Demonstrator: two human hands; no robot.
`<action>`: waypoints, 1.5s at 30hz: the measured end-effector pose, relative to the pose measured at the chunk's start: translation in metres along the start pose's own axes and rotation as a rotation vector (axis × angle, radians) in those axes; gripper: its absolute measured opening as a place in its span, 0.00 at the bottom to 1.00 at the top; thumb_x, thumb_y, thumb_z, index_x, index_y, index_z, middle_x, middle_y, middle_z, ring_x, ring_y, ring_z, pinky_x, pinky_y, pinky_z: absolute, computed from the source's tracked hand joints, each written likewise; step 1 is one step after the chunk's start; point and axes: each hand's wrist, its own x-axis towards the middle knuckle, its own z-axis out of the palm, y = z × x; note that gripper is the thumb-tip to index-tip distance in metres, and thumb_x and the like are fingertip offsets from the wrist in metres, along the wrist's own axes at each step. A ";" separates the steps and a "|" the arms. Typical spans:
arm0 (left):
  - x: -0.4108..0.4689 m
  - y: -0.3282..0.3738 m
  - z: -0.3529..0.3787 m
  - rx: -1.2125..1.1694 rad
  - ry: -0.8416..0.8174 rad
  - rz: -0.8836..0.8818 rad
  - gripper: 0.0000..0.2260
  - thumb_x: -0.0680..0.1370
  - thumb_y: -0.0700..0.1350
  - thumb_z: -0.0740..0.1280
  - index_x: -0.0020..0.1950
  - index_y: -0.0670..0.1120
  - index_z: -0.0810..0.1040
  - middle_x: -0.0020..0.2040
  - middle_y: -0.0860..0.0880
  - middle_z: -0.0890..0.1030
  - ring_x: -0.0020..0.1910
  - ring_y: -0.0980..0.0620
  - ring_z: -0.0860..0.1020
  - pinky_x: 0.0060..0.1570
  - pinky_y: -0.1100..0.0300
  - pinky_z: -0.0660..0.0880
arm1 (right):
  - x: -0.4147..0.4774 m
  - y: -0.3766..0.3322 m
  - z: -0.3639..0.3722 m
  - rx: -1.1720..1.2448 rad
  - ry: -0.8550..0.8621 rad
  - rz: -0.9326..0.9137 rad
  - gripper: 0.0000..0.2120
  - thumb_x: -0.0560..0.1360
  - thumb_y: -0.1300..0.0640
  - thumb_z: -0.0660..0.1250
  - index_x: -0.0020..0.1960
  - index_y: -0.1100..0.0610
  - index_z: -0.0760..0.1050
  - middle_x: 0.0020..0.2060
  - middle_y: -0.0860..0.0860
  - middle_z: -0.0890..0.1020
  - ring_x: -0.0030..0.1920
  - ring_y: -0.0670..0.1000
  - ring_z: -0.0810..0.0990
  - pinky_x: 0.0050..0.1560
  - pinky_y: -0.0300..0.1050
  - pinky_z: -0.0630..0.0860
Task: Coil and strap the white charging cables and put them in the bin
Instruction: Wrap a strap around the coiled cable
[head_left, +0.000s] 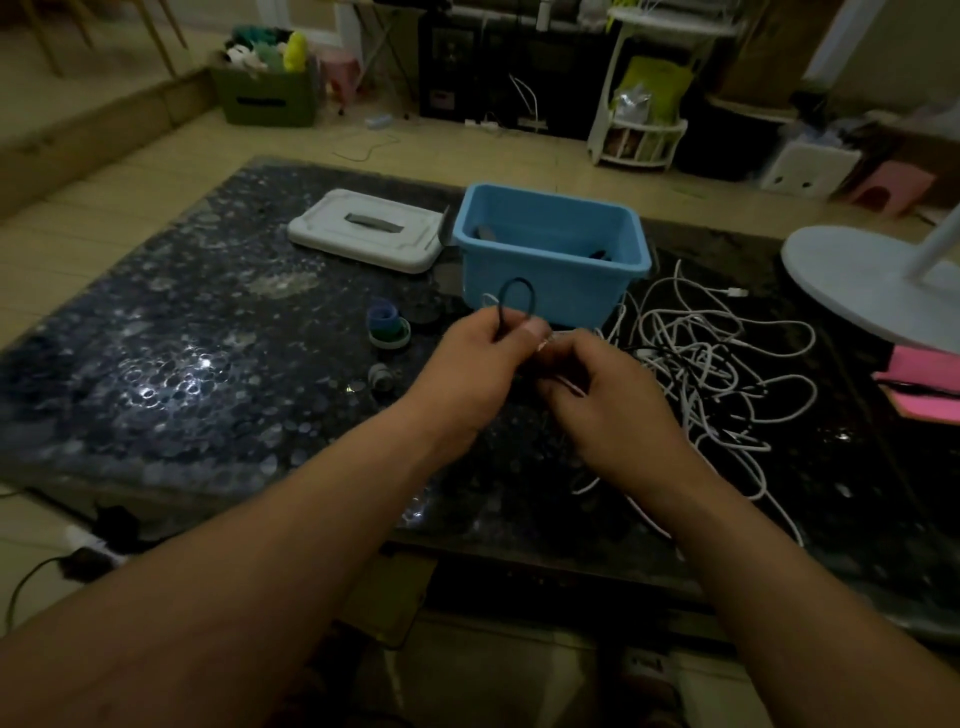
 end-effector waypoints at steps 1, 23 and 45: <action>0.001 0.003 -0.004 -0.049 0.052 -0.009 0.07 0.85 0.43 0.66 0.53 0.41 0.81 0.41 0.47 0.85 0.43 0.50 0.84 0.51 0.55 0.81 | 0.001 0.002 0.000 -0.006 0.038 0.024 0.10 0.80 0.62 0.72 0.57 0.48 0.81 0.53 0.41 0.85 0.55 0.37 0.82 0.57 0.35 0.78; 0.012 0.006 -0.039 0.475 0.101 0.040 0.17 0.83 0.55 0.67 0.45 0.41 0.76 0.33 0.50 0.77 0.30 0.54 0.72 0.35 0.57 0.70 | 0.024 0.028 -0.072 0.781 -0.026 0.481 0.18 0.83 0.54 0.66 0.36 0.50 0.67 0.26 0.46 0.62 0.24 0.45 0.59 0.26 0.39 0.54; -0.003 -0.020 -0.003 -0.195 0.042 -0.456 0.15 0.86 0.48 0.60 0.41 0.44 0.72 0.33 0.43 0.77 0.25 0.52 0.67 0.22 0.62 0.60 | 0.001 0.024 -0.026 0.224 -0.378 0.640 0.11 0.85 0.57 0.62 0.53 0.61 0.81 0.43 0.60 0.86 0.41 0.57 0.88 0.39 0.48 0.81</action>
